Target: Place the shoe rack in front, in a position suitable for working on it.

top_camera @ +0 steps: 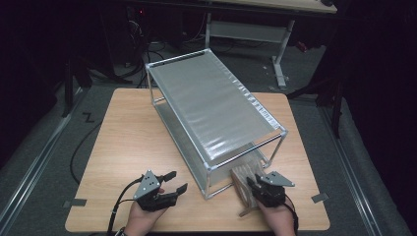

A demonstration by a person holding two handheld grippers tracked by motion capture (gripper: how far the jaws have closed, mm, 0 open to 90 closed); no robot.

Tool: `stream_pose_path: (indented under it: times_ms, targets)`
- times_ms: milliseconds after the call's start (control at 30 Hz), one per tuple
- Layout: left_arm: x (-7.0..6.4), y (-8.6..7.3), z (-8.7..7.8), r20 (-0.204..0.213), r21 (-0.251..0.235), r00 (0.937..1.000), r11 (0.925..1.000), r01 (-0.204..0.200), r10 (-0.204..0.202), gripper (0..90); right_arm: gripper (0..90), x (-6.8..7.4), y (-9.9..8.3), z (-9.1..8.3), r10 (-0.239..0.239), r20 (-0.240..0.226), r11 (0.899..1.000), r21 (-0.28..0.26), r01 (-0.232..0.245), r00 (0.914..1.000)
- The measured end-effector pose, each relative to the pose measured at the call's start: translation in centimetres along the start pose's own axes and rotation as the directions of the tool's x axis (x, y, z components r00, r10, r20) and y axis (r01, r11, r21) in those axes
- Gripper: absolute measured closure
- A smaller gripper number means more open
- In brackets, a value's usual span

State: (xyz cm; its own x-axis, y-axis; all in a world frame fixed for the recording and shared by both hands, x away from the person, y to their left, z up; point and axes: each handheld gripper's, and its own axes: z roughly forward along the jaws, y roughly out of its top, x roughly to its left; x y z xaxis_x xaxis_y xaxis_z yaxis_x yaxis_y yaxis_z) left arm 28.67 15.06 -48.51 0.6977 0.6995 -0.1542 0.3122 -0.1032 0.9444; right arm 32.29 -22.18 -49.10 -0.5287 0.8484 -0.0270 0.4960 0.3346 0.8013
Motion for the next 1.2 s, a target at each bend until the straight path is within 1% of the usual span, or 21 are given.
stream_pose_path:
  times_ms: [67,133,233,267,333,400,433,533,567,667,767,833,867,900,967,1000,1067,1100,1200]
  targets:
    - [0.0,0.0,0.0,0.001,0.001,1.0,1.0,-0.003,0.003,38.3,68.3,1.3,0.2,0.1,-0.025,-0.04,1.0,0.0,0.025,0.9989]
    - [0.0,0.0,0.0,0.0,0.001,1.0,1.0,-0.003,0.003,38.3,68.3,2.8,0.4,0.3,-0.049,-0.087,0.999,0.002,0.049,0.995]
    - [-0.1,0.0,0.0,0.0,0.002,1.0,1.0,-0.006,0.006,38.2,68.3,5.0,0.6,0.5,-0.11,-0.14,0.994,-0.001,0.111,0.984]
    - [-0.1,0.0,0.0,0.001,0.002,1.0,1.0,-0.007,0.007,38.2,68.3,5.6,0.7,0.6,-0.122,-0.153,0.992,-0.002,0.123,0.9807]
    - [-0.1,0.0,0.0,0.001,0.002,1.0,1.0,-0.007,0.007,38.2,68.6,6.4,0.8,0.6,-0.143,-0.173,0.99,-0.005,0.144,0.9746]
    - [-0.1,0.0,0.0,0.001,0.003,1.0,1.0,-0.008,0.008,38.2,68.9,6.7,0.8,0.5,-0.151,-0.177,0.988,-0.008,0.152,0.9726]
    - [-0.1,0.0,0.0,0.002,0.002,1.0,1.0,-0.008,0.008,38.2,68.9,6.7,0.9,0.5,-0.145,-0.18,0.989,-0.004,0.147,0.9728]
    - [-0.1,-0.1,0.0,0.002,0.003,1.0,1.0,-0.009,0.009,38.2,69.0,6.2,0.8,0.5,-0.148,-0.16,0.989,-0.001,0.15,0.9759]
    - [-0.1,-0.1,0.0,0.002,0.003,1.0,1.0,-0.009,0.009,38.2,69.1,5.9,0.8,0.5,-0.136,-0.154,0.991,-0.001,0.137,0.9787]
    - [-0.1,0.0,0.0,0.003,0.004,1.0,0.9999,-0.009,0.009,38.2,69.1,4.7,0.7,0.5,-0.12,-0.112,0.993,0.005,0.122,0.9864]
    - [-0.1,-0.1,0.1,0.003,0.006,0.9999,0.9999,-0.012,0.012,38.2,69.7,2.7,0.5,0.5,-0.069,-0.062,0.998,0.007,0.069,0.9957]
    - [-0.1,-0.1,0.1,-0.011,0.023,0.9998,0.9996,-0.016,0.017,39.6,70.2,1.2,0.3,0.2,-0.021,-0.025,1.0,0.003,0.021,0.9995]
    - [-0.1,-0.1,0.1,-0.011,0.023,0.9998,0.9996,-0.016,0.017,39.8,70.2,1.2,0.3,0.2,-0.021,-0.025,1.0,0.003,0.021,0.9995]
    - [0.0,-0.1,0.2,-0.019,0.037,0.9997,0.9992,-0.015,0.016,39.9,70.2,-0.5,0.1,0.0,0.0,0.033,1.0,0.002,0.0,0.9995]
    - [0.0,-0.2,0.3,-0.02,0.041,0.9997,0.9991,-0.012,0.012,39.8,70.1,-1.6,-0.2,-0.2,0.014,0.066,1.0,0.0,-0.014,0.9977]
    - [0.0,-0.2,0.3,-0.019,0.041,0.9998,0.9991,-0.011,0.012,39.8,70.0,-2.1,-0.3,-0.3,0.029,0.083,1.0,0.002,-0.029,0.9961]
    - [0.0,-0.2,0.3,-0.017,0.041,0.9998,0.9991,-0.01,0.011,39.8,69.8,-2.8,-0.5,-0.5,0.039,0.098,0.999,0.001,-0.039,0.9944]
    - [0.0,-0.1,0.3,-0.017,0.044,0.9998,0.9989,-0.013,0.014,39.7,69.8,-3.0,-0.6,-0.5,0.048,0.099,0.999,-0.001,-0.048,0.9939]
    - [0.0,-0.1,0.4,-0.013,0.045,0.9999,0.9989,-0.01,0.011,39.7,68.8,-3.1,-0.5,-0.6,0.053,0.096,0.999,0.0,-0.053,0.994]
